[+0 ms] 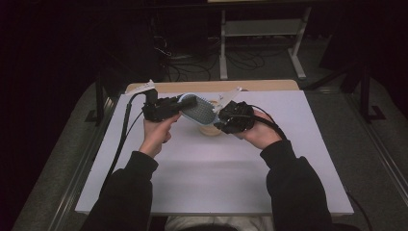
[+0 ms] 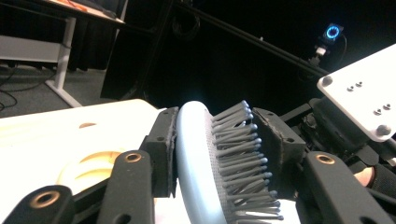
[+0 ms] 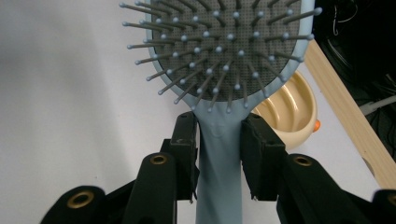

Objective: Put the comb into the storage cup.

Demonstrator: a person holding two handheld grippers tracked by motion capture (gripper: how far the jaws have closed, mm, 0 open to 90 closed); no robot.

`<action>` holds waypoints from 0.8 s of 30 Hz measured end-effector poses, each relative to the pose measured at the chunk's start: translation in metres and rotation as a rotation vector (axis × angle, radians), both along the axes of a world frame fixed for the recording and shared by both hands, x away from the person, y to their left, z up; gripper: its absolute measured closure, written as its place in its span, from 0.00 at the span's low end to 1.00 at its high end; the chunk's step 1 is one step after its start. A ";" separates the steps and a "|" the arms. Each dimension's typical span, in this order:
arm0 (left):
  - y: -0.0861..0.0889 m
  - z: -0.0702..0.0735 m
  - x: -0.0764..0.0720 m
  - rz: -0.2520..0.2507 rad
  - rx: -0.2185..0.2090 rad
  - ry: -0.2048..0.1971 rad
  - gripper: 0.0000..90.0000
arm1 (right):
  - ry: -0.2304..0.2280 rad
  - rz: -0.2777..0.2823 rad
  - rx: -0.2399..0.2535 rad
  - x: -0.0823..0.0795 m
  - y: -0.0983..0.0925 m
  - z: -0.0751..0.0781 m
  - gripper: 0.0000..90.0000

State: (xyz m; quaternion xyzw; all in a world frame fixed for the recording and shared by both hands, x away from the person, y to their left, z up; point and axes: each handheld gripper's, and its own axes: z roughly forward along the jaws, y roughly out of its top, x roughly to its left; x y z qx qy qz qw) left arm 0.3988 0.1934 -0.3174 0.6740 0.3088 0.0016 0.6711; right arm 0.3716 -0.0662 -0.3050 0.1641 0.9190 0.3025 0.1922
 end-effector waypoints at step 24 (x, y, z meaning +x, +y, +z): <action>-0.001 0.024 -0.001 -0.031 0.098 -0.083 0.65 | 0.158 -0.092 0.182 0.009 -0.034 0.000 0.07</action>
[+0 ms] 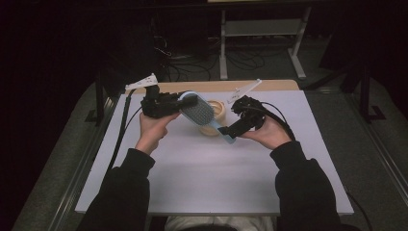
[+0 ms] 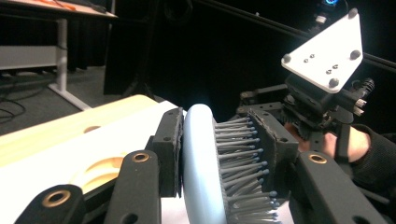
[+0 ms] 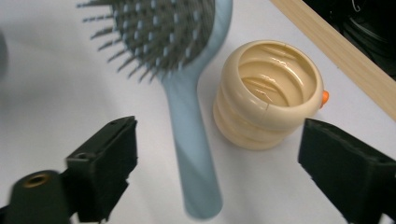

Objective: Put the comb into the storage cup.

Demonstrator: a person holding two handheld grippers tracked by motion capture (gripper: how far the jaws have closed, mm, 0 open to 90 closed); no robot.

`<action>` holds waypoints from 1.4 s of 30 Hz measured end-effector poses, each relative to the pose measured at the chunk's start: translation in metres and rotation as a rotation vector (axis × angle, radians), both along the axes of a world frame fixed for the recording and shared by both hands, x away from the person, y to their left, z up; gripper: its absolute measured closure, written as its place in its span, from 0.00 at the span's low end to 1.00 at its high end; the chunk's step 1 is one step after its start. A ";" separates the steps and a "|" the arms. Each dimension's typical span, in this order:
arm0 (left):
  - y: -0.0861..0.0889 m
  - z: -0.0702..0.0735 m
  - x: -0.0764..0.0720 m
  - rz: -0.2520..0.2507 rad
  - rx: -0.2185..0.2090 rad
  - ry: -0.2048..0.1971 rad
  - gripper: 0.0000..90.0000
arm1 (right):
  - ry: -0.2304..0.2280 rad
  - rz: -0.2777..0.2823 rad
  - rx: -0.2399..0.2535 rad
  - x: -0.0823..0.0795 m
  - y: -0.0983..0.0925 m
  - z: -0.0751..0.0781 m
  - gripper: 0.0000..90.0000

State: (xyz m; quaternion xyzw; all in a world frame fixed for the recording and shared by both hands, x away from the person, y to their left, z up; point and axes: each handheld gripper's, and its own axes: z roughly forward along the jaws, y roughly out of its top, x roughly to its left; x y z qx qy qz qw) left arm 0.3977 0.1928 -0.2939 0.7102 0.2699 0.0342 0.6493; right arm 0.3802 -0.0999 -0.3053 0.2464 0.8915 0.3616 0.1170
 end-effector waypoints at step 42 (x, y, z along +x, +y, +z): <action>-0.014 0.101 0.015 0.000 0.063 -0.137 0.65 | 0.011 -0.215 0.241 -0.031 -0.117 -0.043 0.00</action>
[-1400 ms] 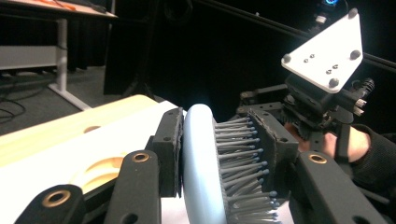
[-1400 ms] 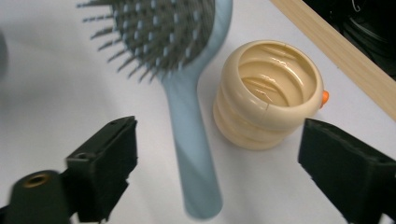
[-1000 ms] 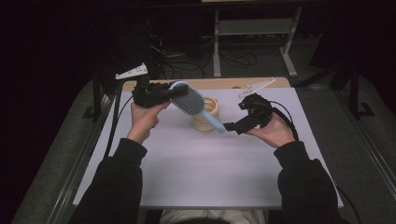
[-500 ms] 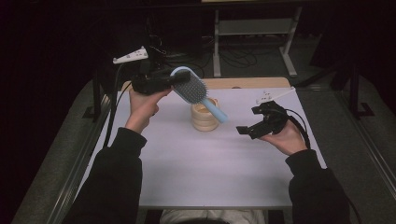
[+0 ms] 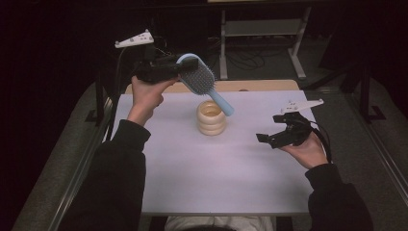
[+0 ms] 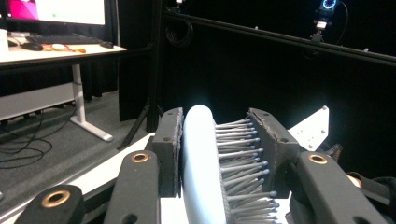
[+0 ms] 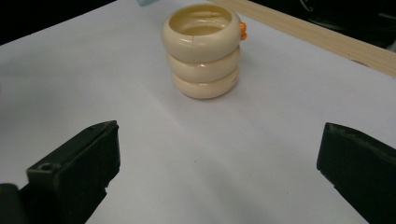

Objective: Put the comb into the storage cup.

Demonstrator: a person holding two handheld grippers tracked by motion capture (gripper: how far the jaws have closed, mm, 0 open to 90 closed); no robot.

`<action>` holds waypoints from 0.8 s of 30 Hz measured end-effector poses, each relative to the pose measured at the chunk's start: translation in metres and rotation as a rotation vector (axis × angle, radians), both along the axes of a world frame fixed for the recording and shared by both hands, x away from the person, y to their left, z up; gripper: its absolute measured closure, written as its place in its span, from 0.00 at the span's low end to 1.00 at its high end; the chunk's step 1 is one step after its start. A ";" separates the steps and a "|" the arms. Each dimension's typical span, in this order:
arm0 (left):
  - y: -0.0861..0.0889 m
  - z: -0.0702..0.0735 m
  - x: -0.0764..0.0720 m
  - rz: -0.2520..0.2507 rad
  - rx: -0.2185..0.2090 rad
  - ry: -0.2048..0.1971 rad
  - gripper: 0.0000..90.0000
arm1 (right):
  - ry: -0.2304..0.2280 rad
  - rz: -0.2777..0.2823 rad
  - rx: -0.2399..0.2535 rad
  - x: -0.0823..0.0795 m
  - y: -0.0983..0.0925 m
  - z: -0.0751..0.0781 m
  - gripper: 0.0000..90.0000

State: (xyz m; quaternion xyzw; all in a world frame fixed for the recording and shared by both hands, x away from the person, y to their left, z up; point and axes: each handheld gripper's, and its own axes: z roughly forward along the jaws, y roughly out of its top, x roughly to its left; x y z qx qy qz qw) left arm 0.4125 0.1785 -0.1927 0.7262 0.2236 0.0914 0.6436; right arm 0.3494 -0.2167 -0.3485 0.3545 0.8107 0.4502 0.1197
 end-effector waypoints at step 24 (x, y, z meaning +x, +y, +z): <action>0.008 0.010 0.020 0.079 -0.003 -0.005 0.64 | -0.009 -0.084 0.055 -0.032 -0.038 -0.029 0.00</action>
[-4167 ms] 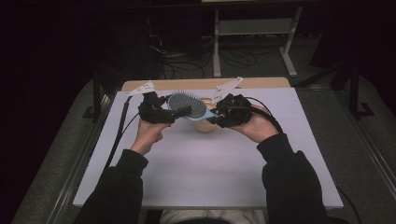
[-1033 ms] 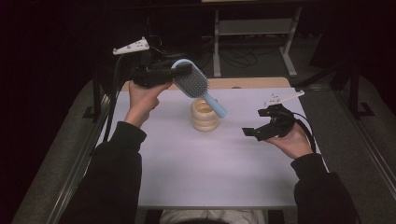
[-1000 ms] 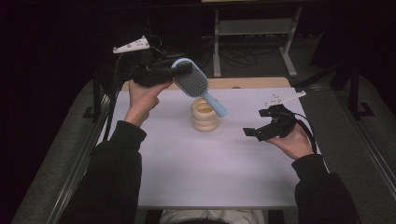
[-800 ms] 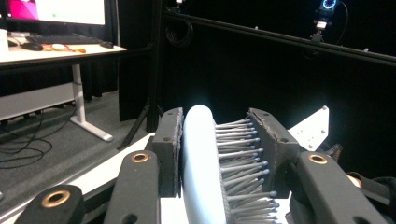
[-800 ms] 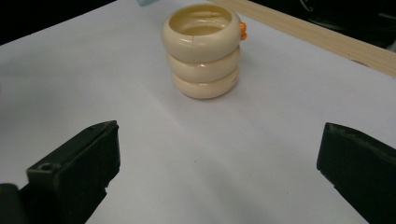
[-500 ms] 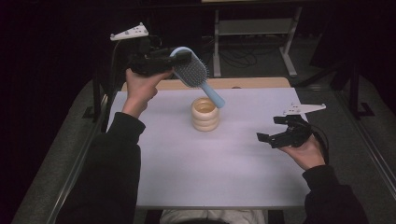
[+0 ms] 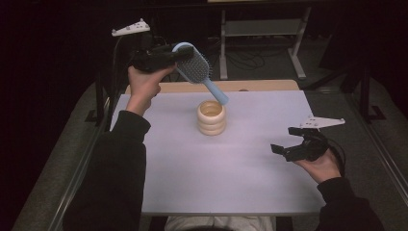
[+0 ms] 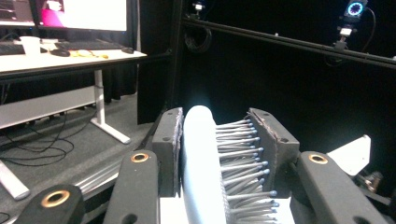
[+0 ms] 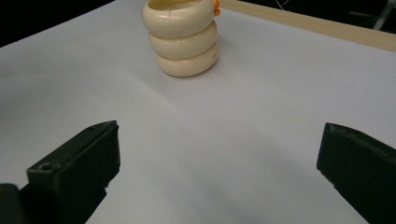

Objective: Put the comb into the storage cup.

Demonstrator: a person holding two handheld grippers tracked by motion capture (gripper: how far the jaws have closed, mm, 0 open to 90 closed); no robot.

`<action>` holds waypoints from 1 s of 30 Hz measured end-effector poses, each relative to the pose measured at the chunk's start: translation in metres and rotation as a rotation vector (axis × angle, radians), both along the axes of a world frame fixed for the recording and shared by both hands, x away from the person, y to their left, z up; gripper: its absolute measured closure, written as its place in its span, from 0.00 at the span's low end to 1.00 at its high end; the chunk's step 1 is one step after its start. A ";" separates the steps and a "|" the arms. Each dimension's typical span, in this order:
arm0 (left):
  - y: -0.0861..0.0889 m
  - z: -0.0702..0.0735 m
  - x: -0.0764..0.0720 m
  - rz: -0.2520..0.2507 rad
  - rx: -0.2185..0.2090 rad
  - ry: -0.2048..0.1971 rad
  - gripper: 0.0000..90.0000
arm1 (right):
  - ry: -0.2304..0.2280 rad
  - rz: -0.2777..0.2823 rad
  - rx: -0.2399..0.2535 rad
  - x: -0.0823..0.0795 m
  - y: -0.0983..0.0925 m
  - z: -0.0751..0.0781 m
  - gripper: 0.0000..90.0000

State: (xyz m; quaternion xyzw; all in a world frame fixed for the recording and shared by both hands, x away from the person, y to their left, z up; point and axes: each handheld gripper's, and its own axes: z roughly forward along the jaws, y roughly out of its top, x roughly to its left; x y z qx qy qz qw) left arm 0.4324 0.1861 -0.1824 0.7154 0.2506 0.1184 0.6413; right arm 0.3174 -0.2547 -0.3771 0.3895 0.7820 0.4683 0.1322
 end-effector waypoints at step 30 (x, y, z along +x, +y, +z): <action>-0.006 -0.044 0.042 0.097 0.160 0.074 0.64 | -0.041 0.005 0.007 -0.031 -0.027 -0.015 0.00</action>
